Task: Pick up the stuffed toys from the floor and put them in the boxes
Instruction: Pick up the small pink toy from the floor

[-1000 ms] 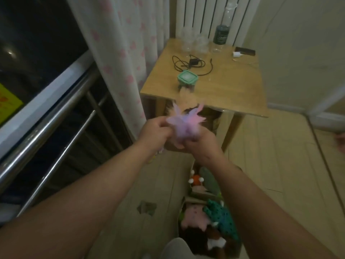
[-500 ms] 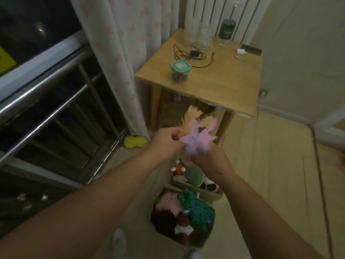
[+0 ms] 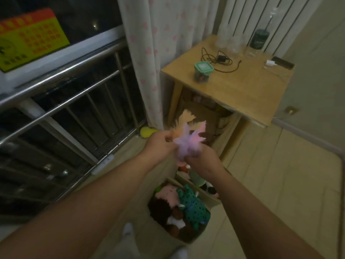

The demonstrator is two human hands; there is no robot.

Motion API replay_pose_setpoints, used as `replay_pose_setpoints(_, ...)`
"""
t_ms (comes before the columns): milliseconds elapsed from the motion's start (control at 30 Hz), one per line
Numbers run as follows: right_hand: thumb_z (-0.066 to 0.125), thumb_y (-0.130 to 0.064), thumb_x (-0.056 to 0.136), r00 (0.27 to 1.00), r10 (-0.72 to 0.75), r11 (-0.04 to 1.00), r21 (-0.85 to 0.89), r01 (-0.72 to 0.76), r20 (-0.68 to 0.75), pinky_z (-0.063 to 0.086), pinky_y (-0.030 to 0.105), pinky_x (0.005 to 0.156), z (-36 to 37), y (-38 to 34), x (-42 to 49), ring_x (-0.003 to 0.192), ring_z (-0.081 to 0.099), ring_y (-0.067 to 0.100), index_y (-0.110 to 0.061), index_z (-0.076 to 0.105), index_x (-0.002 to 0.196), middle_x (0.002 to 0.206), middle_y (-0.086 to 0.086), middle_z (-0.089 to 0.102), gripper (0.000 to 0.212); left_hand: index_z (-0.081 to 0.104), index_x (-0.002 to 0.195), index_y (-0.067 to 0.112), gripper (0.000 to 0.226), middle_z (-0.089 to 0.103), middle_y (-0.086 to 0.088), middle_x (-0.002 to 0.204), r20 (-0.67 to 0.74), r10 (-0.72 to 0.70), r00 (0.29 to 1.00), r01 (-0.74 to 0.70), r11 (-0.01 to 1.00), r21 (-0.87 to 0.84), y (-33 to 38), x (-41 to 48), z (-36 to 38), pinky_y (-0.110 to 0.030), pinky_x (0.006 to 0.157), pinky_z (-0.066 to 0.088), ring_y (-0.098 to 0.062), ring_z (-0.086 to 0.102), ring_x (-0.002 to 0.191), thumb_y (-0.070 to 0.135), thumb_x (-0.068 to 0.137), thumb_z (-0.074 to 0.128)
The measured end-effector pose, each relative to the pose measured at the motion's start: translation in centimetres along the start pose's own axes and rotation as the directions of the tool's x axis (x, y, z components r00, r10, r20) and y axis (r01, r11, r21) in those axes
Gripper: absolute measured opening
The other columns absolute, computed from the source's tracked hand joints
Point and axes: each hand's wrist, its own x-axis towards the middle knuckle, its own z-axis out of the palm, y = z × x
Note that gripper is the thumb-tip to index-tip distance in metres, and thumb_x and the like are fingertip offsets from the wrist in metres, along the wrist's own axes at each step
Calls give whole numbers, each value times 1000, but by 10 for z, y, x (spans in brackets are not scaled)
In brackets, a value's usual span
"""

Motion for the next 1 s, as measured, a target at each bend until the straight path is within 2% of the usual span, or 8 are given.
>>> replay_pose_setpoints(100,62,-20,84,999,-22,999,-44,20,-41,52,32,69,3,1,-3,78,63,14,-24,66,90,82,-6,66,8,64,98,35,39,61,12,95,-74,-25,997,24,1000,-16,-8,-2,-5,-20,69,44,-8,57,83,8,72,75)
replay_pose_setpoints(200,63,-18,81,998,36,998,-56,-39,-55,49,26,70,8,5,-6,87,60,10,-28,66,108,94,-10,64,29,64,107,31,51,59,7,101,-108,-60,992,62,998,15,-12,-7,-13,-22,65,42,-7,53,75,-4,71,63)
replay_pose_setpoints(300,63,-22,82,996,72,995,-68,-76,-59,51,27,72,9,5,-7,82,60,6,-30,66,104,98,-10,65,24,66,104,25,47,60,6,98,-112,-57,992,61,997,39,-11,-12,-20,-21,60,42,-7,51,69,-8,72,58)
replay_pose_setpoints(400,61,-21,87,996,47,998,-41,-50,-74,45,11,54,3,-1,-7,67,56,-2,-24,66,105,98,-6,65,18,67,101,23,41,61,6,95,-103,-53,993,59,997,58,-10,-13,-24,-20,63,43,-6,53,71,-7,74,58)
replay_pose_setpoints(467,59,-21,90,996,37,999,-22,-39,-83,39,6,44,0,-4,-7,70,56,0,-22,66,106,99,-4,64,18,67,99,27,39,62,6,97,-89,-52,995,57,997,57,-7,-11,-26,-22,66,43,-6,55,76,-3,75,60)
replay_pose_setpoints(667,61,-26,88,992,-4,997,-73,-5,-129,46,25,74,-7,-11,-7,90,60,11,-24,69,103,98,-5,67,17,66,90,36,30,64,9,95,-84,-56,995,57,998,15,1,-10,-30,-24,65,41,-5,54,75,7,79,64)
replay_pose_setpoints(867,62,-28,88,992,-47,997,-62,40,-118,54,33,81,-7,-22,-1,88,64,14,-25,68,102,97,-5,67,16,69,99,22,27,63,8,88,-122,-27,992,27,1000,2,7,-13,-40,-24,63,41,-8,55,76,3,79,63)
replay_pose_setpoints(1000,61,-28,88,992,-59,996,-66,52,-108,54,35,81,-2,-33,9,88,64,12,-24,68,104,97,-7,68,18,69,98,24,26,65,5,93,-139,-44,989,45,999,4,4,-7,-55,-25,68,44,-9,58,83,7,79,65)
